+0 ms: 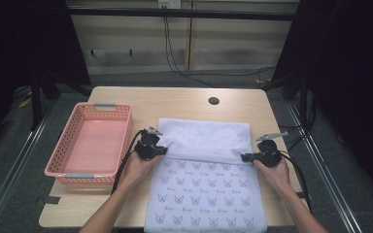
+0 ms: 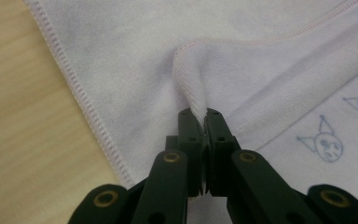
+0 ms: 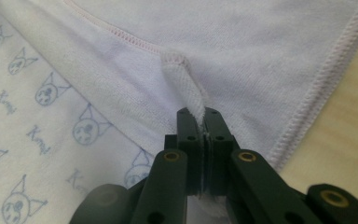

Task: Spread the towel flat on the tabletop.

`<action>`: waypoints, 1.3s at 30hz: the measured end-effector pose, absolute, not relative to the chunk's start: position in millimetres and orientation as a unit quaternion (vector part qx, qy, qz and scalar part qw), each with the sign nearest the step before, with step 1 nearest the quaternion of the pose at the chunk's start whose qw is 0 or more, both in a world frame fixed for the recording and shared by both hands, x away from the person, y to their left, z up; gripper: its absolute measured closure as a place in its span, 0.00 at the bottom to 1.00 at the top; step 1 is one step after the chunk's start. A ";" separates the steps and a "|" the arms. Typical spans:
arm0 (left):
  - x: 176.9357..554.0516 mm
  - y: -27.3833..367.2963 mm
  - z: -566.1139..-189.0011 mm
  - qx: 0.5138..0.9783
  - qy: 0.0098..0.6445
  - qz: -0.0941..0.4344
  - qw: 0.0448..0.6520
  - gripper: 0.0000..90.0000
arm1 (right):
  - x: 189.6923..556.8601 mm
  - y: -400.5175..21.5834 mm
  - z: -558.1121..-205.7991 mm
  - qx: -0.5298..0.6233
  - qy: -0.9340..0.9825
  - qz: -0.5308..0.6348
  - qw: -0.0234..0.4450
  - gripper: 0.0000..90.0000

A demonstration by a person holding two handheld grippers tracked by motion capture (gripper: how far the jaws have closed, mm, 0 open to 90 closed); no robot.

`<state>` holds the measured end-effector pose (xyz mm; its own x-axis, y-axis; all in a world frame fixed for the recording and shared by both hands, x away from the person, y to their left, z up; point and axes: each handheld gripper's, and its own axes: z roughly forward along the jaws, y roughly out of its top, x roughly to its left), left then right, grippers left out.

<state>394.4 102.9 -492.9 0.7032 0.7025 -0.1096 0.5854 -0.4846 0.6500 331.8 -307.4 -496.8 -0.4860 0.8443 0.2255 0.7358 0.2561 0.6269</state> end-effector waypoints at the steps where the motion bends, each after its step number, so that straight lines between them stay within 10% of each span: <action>1: 398.3 101.4 -493.8 0.852 0.383 0.087 0.346 0.97 | 337.3 -307.2 -496.6 0.502 0.789 0.346 0.077 0.98; 27: 460.8 106.5 -495.2 0.829 0.414 0.065 0.371 0.97 | 411.8 -312.8 -500.1 0.523 0.765 0.364 0.093 0.97; 39: 428.3 121.5 -412.7 0.803 0.356 0.075 0.473 0.97 | 392.6 -342.0 -417.9 0.466 0.724 0.493 0.125 0.97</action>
<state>428.3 121.5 -412.7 0.7359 0.6416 -0.2163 0.5001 -0.2998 0.8124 392.6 -342.0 -417.9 -0.5346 0.7983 0.2773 0.5511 0.0806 0.8305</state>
